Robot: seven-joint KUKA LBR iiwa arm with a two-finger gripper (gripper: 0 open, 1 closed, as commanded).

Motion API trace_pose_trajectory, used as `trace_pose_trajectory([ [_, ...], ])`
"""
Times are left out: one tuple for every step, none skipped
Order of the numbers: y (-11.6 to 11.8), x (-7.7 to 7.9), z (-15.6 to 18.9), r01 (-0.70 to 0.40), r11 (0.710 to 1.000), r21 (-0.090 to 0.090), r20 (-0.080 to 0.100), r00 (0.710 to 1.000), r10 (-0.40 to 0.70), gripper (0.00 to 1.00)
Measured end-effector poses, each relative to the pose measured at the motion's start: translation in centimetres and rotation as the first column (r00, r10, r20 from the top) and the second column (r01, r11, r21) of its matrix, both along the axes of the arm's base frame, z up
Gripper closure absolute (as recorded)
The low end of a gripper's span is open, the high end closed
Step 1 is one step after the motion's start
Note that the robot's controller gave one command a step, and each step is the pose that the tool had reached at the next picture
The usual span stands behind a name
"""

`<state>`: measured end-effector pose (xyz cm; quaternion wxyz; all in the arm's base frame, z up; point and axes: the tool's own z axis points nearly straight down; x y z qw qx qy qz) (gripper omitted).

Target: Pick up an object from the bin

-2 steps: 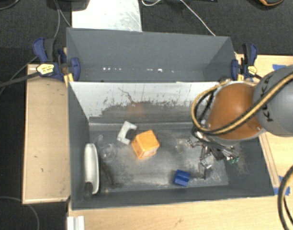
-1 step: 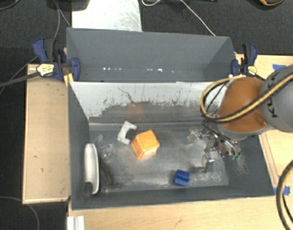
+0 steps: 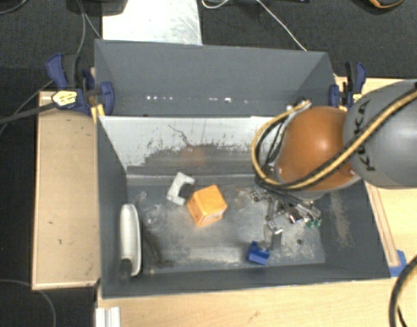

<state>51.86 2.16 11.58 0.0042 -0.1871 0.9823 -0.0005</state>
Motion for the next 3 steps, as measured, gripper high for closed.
trace_pose_trajectory([
  [-4.1, -3.6, -4.0, -0.114, 0.993, 0.001, 0.005, 0.993, 0.114, 0.00],
  [4.4, 5.6, 5.2, 0.114, 0.994, 0.002, 0.002, 0.994, -0.114, 0.00],
  [3.8, 2.2, -2.0, 0.243, 0.970, 0.008, 0.008, 0.970, -0.243, 0.00],
])
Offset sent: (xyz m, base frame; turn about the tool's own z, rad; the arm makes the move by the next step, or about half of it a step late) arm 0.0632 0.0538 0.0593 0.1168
